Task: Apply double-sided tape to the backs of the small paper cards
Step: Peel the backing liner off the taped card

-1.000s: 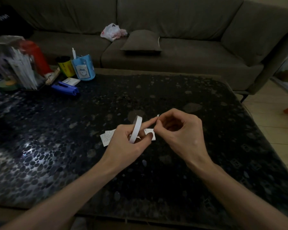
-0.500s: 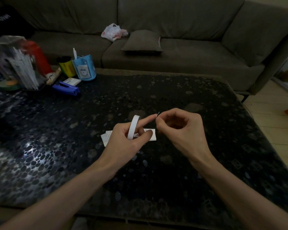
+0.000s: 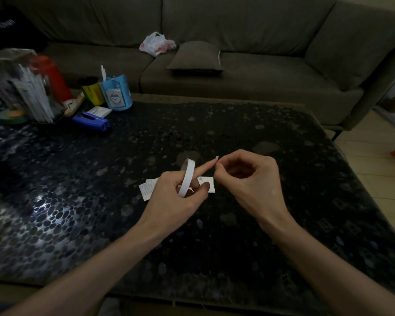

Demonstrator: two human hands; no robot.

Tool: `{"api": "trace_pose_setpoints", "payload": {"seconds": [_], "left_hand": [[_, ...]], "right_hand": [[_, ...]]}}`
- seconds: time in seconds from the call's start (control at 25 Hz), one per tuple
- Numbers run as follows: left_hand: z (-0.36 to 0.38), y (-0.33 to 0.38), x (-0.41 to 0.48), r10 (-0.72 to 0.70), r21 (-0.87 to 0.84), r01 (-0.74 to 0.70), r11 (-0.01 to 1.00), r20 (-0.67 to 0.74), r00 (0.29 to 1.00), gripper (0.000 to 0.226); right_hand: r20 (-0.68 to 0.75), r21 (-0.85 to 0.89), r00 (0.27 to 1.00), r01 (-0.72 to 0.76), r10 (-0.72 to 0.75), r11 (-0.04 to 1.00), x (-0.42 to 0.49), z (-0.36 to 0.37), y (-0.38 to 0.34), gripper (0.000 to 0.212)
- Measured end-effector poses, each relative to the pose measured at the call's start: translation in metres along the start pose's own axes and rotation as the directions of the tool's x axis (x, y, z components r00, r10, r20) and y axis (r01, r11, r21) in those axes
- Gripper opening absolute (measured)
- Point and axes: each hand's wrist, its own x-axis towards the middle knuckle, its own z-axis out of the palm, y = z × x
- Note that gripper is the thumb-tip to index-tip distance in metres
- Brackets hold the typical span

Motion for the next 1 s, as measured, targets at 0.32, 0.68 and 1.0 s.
{"api": "trace_pose_setpoints", "payload": {"seconds": [0.32, 0.68, 1.0], "left_hand": [[-0.003, 0.000, 0.003, 0.035, -0.127, -0.032, 0.991, 0.021, 0.999, 0.044], [-0.004, -0.001, 0.004, 0.048, -0.076, -0.048, 0.996, -0.006, 0.999, 0.044], [-0.006, 0.016, 0.002, -0.105, -0.344, 0.062, 0.937, -0.105, 0.989, 0.023]], "right_hand": [[0.030, 0.180, 0.995, -0.102, 0.098, 0.978, 0.003, -0.004, -0.002, 0.009], [0.034, 0.155, 0.997, -0.076, 0.072, 0.985, 0.002, 0.000, -0.001, 0.007], [0.259, 0.373, 0.939, -0.314, 0.227, 0.873, 0.005, 0.002, -0.002, 0.023]]}}
